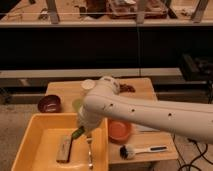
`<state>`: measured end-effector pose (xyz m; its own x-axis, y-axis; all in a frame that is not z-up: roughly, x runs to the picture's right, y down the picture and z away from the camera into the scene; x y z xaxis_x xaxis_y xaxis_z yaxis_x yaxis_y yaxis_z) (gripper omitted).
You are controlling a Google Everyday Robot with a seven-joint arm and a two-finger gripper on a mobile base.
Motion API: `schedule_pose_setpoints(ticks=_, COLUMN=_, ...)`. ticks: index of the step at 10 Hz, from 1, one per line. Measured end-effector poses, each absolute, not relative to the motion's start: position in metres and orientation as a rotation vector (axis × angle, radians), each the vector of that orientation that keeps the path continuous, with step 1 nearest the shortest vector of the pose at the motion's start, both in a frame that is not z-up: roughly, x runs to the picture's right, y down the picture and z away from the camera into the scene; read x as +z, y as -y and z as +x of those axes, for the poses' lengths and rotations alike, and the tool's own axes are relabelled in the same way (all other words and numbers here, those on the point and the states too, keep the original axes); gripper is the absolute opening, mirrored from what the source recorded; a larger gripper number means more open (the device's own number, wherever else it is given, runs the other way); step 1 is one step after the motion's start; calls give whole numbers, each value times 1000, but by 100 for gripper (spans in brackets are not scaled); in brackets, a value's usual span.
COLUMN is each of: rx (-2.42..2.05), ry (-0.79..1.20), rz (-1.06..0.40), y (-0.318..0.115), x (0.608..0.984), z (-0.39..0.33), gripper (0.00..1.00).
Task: Place pepper in paper cup
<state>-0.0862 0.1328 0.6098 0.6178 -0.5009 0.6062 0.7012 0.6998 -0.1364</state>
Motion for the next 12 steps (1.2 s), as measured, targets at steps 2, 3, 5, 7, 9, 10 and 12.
schedule_pose_setpoints(ticks=2, rx=-693, ry=535, rz=-380, y=-97, x=625, z=-63, gripper=0)
schedule_pose_setpoints(ticks=3, rx=-691, ry=508, rz=-385, y=-81, x=639, z=-52, gripper=0)
schedule_pose_setpoints(ticks=5, rx=-689, ry=457, rz=-401, y=-61, x=670, z=-35, gripper=0)
schedule_pose_setpoints(ticks=7, rx=-684, ry=438, rz=-410, y=-57, x=680, z=-26, gripper=0)
schedule_pose_setpoints(ticks=9, rx=-684, ry=438, rz=-410, y=-57, x=680, z=-26, gripper=0)
schedule_pose_setpoints(ticks=10, rx=-685, ry=439, rz=-410, y=-57, x=680, z=-27, gripper=0)
schedule_pose_setpoints(ticks=12, rx=-685, ry=439, rz=-410, y=-57, x=680, z=-27, gripper=0)
